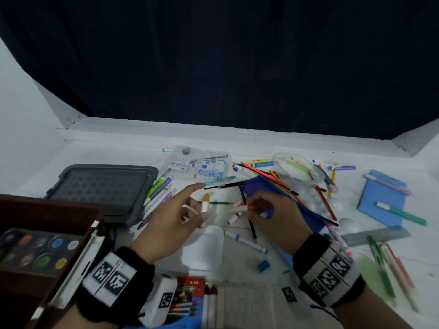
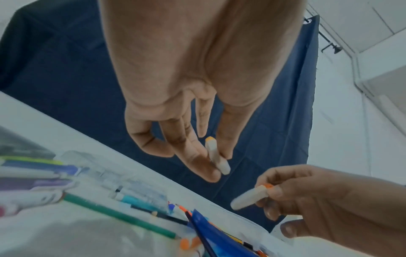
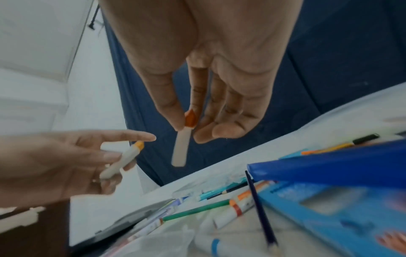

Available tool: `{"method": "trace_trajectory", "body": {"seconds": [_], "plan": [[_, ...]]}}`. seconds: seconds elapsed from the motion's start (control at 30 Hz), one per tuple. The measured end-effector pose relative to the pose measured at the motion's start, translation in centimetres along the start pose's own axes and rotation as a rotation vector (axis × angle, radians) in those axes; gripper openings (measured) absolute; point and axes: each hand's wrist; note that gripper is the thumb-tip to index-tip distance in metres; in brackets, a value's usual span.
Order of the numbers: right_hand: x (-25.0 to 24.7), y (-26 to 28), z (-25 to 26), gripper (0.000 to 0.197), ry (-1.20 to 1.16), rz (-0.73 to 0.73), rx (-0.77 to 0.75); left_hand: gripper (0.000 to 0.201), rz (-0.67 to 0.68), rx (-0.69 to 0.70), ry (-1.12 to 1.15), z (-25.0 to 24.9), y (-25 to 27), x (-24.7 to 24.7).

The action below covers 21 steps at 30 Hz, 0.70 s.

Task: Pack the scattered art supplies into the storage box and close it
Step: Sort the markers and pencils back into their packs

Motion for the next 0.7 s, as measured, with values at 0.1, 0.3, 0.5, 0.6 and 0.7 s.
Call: {"method": "trace_trajectory", "body": {"seconds": [0.1,0.3,0.5,0.6,0.7], "plan": [[-0.7,3.4,-0.3,0.01,-0.137,0.032,0.064,0.048,0.031,-0.01,0.041,-0.2,3.3,0.8],[0.1,7.8,-2.1,0.012,-0.167,0.096,0.175,0.036,0.15,-0.061,-0.026,0.5,8.1,2.6],[1.6,10.2,-1.7,0.007,-0.119,0.255,0.241,0.034,0.281,-0.019,-0.111,-0.3,10.3,4.6],[2.5,10.5,-1.7,0.008,-0.036,0.3,0.273,0.032,0.293,-0.007,-0.16,-0.5,10.1,5.6],[3.4,10.5,-2.1,0.008,0.047,0.313,0.256,0.029,0.285,-0.001,-0.229,-0.2,9.7,6.3]]}}
Point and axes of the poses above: each hand's wrist, its own y-axis away from the middle knuckle, its own x-axis out of the palm, z = x × y, and after that the axes turned 9 degrees about -y, right-handed
